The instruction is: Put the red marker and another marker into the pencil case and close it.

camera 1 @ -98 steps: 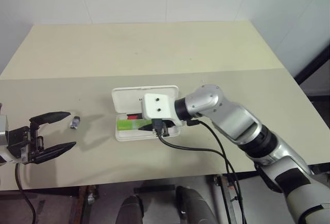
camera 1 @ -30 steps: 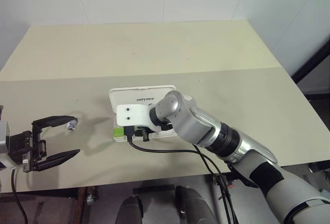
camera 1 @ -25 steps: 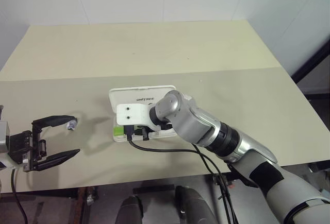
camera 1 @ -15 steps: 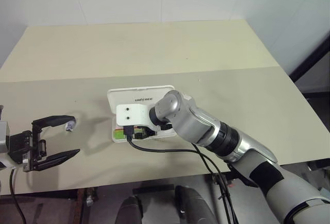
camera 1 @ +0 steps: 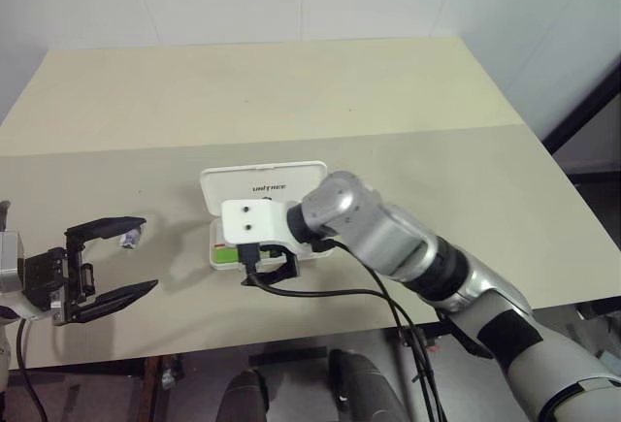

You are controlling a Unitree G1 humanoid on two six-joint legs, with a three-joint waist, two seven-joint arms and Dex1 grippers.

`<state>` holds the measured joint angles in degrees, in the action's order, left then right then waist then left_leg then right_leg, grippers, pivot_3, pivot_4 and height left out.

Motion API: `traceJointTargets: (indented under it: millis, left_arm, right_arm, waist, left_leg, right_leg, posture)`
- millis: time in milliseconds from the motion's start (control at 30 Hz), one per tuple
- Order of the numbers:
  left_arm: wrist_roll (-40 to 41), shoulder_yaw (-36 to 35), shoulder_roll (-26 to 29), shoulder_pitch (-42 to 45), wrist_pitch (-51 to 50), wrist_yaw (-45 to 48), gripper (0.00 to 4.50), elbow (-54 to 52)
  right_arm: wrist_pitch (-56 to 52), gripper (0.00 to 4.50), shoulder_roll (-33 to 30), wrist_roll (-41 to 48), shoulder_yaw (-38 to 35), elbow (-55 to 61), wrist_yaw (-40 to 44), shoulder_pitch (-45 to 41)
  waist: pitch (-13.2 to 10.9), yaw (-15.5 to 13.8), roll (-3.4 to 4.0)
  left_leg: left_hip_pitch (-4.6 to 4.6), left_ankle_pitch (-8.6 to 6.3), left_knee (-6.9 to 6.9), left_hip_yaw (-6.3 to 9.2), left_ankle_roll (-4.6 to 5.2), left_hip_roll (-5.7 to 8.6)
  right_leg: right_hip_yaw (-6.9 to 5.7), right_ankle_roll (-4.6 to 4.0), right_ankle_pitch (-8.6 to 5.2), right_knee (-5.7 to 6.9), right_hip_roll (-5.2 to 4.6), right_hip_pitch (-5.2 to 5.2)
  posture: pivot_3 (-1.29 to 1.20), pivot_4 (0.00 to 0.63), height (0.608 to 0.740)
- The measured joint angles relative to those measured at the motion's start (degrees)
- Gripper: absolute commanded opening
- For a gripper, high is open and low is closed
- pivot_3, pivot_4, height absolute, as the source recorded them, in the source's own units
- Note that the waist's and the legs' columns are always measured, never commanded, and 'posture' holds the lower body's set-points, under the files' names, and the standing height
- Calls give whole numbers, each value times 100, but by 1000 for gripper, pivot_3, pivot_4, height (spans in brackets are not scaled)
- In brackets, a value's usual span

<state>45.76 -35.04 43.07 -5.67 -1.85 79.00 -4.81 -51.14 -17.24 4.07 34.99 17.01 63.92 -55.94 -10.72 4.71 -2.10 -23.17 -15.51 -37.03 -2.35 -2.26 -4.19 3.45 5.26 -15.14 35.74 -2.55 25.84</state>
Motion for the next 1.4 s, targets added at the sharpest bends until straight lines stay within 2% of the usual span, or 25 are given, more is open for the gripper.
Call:
traceJointTargets:
  millis: [133,433,667,833,1167,1400]
  left_arm:
    - [-122,-31,-324,-146,11,-665,4500,-372]
    - [-1241,41,-983,-487,-89,-2923,4500,-913]
    - [-1954,292,-1139,-386,-460,-4200,4500,-1036]
    - [-2122,453,-1296,-143,-585,-4748,4500,-1002]
    - [-2558,698,-1451,174,-1635,-5986,4500,-760]
    - [-2536,882,-1494,252,-2267,-6111,4500,-752]
  right_arm:
    - [146,4442,-109,515,-809,235,-63,356]
    - [1175,4442,-1588,1475,-2160,525,561,1420]
    - [2226,4442,-1615,2134,-3475,39,548,1984]
    - [2685,4442,-1690,2544,-3767,47,804,2600]
    - [3118,4442,-1870,2515,-3769,63,611,2936]
    - [3231,4442,-2021,2409,-3765,63,522,2971]
  waist:
    - [0,3,-2]
    - [-3,-21,-6]
    - [-3,-31,-8]
    - [-3,-105,-8]
    - [-4,-161,-10]
    - [-4,-167,-10]
  left_leg:
    - [5,0,-2,5,0,-1]
    - [12,0,-4,5,1,2]
    - [28,2,-6,3,4,3]
    - [28,2,-6,1,4,3]
    - [37,4,-9,3,4,6]
    - [37,3,-5,2,3,7]
  right_leg:
    - [-1,3,2,-7,2,-8]
    - [3,-9,-5,-24,3,-23]
    - [11,-29,-16,-23,5,-38]
    - [13,38,21,-24,6,-38]
    - [21,25,16,-21,10,-40]
    - [22,30,18,-22,10,-40]
  posture:
    - [0,150,740]
    - [0,150,740]
    - [0,150,740]
    - [0,150,740]
    - [0,150,740]
    - [0,150,740]
